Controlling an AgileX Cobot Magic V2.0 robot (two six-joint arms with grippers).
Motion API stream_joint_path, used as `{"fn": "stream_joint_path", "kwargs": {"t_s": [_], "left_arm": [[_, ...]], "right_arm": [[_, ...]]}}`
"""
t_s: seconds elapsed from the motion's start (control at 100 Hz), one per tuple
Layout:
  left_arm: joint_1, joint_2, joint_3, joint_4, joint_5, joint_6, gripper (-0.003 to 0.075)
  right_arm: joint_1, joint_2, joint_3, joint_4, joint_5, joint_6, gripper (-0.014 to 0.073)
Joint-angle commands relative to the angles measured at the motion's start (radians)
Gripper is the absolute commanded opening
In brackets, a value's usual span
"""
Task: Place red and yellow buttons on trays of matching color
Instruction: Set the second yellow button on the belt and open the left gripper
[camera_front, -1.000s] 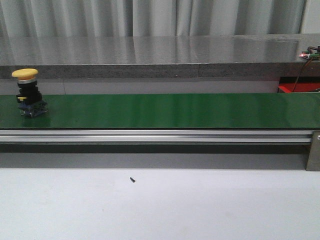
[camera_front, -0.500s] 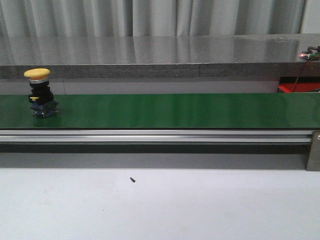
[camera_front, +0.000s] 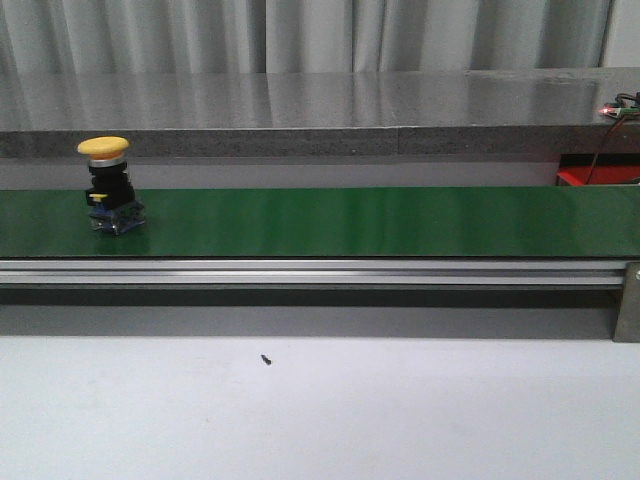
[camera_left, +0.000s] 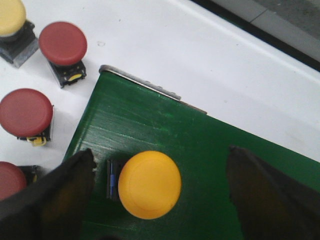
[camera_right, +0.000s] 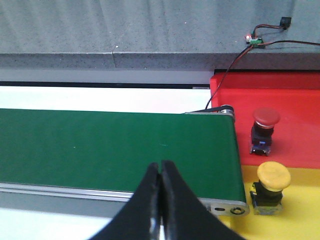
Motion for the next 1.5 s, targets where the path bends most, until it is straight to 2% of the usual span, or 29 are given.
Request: {"fn": "stream_joint_path", "kwargs": {"t_s": [0.0,0.09,0.21,0.39,0.65,1.03,1.3,1.4,1.47,1.49], "left_arm": [[-0.016,-0.1,-0.027,-0.034,-0.01,0.04,0.0463],[-0.042,-0.157,-0.012,-0.032,-0.01,0.062,0.0391],[-0.091,-0.233,0.026,-0.013,-0.021,0.078,0.0249],[-0.174,-0.354,0.129,0.036,-0.07,0.092,-0.0022],[-0.24,-0.527,0.28,0.064,-0.099,0.094,-0.002],[-0.25,-0.824,0.537,0.066,-0.219,0.12,-0.002],[-0.25,-0.937,0.606,0.066,-0.25,0.12,-0.002],[-0.25,-0.939,0.606,0.066,-0.25,0.12,-0.002],[-0.25,-0.939,0.606,0.064,-0.25,0.12,-0.002],[-0.25,-0.939,0.606,0.062,-0.25,0.12,-0.002]], "right_arm": [[0.0,-0.001,-0.028,0.012,-0.037,-0.004,-0.0122],[0.0,0.003,-0.036,0.012,-0.026,-0.004,-0.0122],[0.0,0.021,-0.073,0.01,0.02,-0.018,-0.0122],[0.0,0.097,-0.153,0.01,0.127,-0.04,-0.0122],[0.015,0.236,-0.316,0.01,0.252,-0.043,-0.0122],[0.152,0.508,-0.583,0.009,0.463,-0.044,-0.0122],[0.253,0.688,-0.741,-0.007,0.541,-0.044,-0.0118],[0.298,0.747,-0.802,-0.032,0.553,-0.044,-0.0053],[0.32,0.789,-0.851,-0.034,0.572,-0.044,0.0064],[0.324,0.801,-0.866,-0.034,0.578,-0.044,0.0125]]}}
